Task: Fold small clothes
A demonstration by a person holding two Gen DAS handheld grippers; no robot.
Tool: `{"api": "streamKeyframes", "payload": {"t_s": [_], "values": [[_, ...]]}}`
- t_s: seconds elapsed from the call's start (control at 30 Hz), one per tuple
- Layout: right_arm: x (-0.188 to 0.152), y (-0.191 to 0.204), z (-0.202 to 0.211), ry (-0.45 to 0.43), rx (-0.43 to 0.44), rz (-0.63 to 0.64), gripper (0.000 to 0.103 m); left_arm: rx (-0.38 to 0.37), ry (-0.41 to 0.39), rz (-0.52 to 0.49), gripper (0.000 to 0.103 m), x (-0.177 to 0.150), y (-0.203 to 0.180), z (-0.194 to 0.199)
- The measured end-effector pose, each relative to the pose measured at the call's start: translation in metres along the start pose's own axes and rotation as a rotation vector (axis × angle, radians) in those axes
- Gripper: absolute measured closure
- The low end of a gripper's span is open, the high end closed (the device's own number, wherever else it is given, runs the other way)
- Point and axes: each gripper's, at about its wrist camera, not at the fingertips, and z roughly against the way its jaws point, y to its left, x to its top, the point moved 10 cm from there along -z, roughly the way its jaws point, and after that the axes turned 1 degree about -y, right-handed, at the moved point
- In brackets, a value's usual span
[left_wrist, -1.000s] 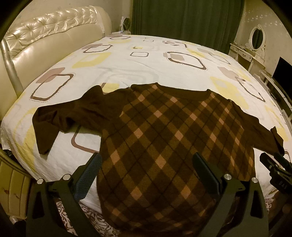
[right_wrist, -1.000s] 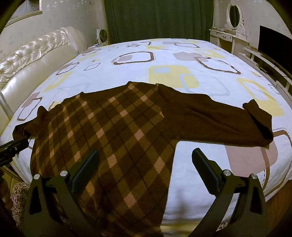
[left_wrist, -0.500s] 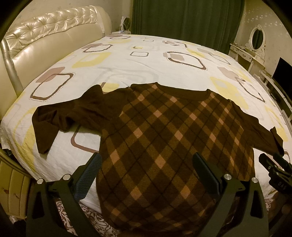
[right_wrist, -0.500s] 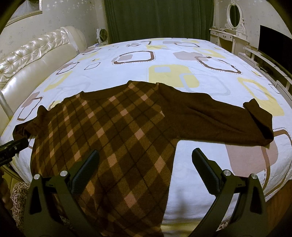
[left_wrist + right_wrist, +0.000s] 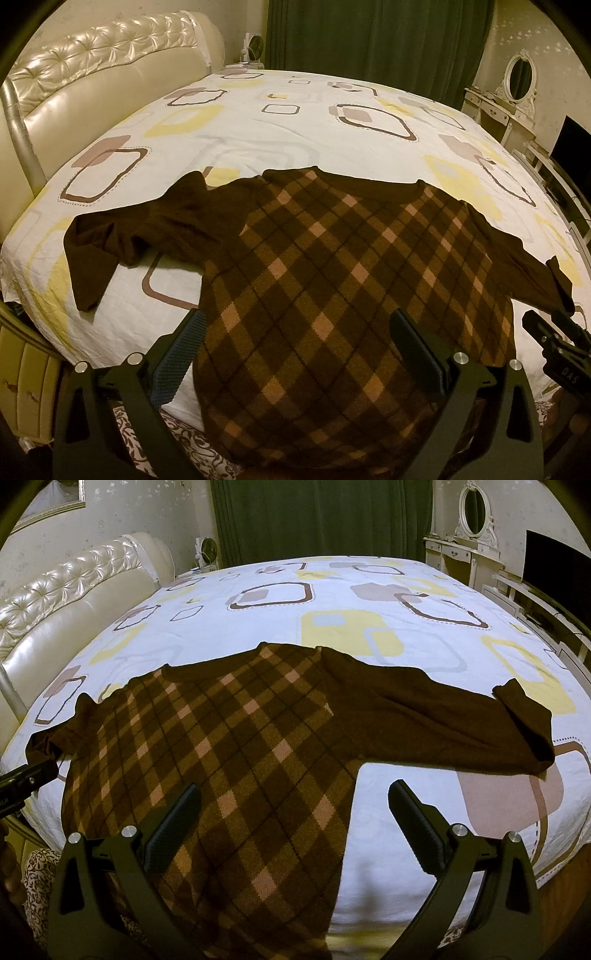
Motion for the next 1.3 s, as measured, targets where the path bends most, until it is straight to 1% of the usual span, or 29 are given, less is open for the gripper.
{"api": "streamKeyframes", "payload": {"t_s": [0.6,0.77,0.87,0.93,0.97,1.0,1.03,1.07,1.1,1.13,1.17,1.2,1.23,1.3], "values": [[-0.007,0.0,-0.003,0.014,-0.002,-0.001,0.002,-0.01,0.003,0.002,0.004,-0.002,-0.004,-0.001],[-0.003,-0.014,-0.005,0.037,-0.001,-0.024,0.002,-0.018,0.012,0.009,0.004,-0.004,-0.003,-0.004],[0.015,-0.043,0.0,0.021,-0.025,-0.069,0.002,-0.024,0.026,0.019,0.004,-0.007,-0.001,-0.007],[0.028,-0.075,0.003,0.011,-0.084,-0.095,0.002,-0.025,0.036,0.026,0.004,-0.008,0.002,-0.011],[0.034,-0.092,0.003,0.01,-0.121,-0.097,0.002,-0.027,0.042,0.03,0.004,-0.009,0.003,-0.013],[0.041,-0.115,0.001,0.015,-0.181,-0.093,0.002,-0.027,0.046,0.033,0.004,-0.009,0.005,-0.014],[0.046,-0.136,-0.003,0.03,-0.238,-0.086,0.002,-0.027,0.052,0.034,0.004,-0.01,0.005,-0.016],[0.051,-0.152,-0.008,0.05,-0.277,-0.083,0.002,-0.028,0.055,0.034,0.004,-0.011,0.005,-0.017],[0.056,-0.173,-0.015,0.079,-0.315,-0.087,0.005,-0.026,0.056,0.033,0.004,-0.012,0.006,-0.018],[0.059,-0.193,-0.024,0.114,-0.344,-0.095,0.014,-0.022,0.058,0.03,0.004,-0.012,0.006,-0.019],[0.062,-0.207,-0.03,0.144,-0.364,-0.103,0.02,-0.019,0.059,0.029,0.004,-0.013,0.007,-0.02],[0.065,-0.224,-0.038,0.182,-0.382,-0.118,0.028,-0.018,0.061,0.029,0.004,-0.012,0.008,-0.021],[0.069,-0.237,-0.044,0.204,-0.39,-0.137,0.03,-0.016,0.066,0.03,0.004,-0.013,0.009,-0.023],[0.074,-0.26,-0.056,0.238,-0.425,-0.163,0.03,-0.01,0.075,0.032,0.004,-0.014,0.011,-0.025]]}}
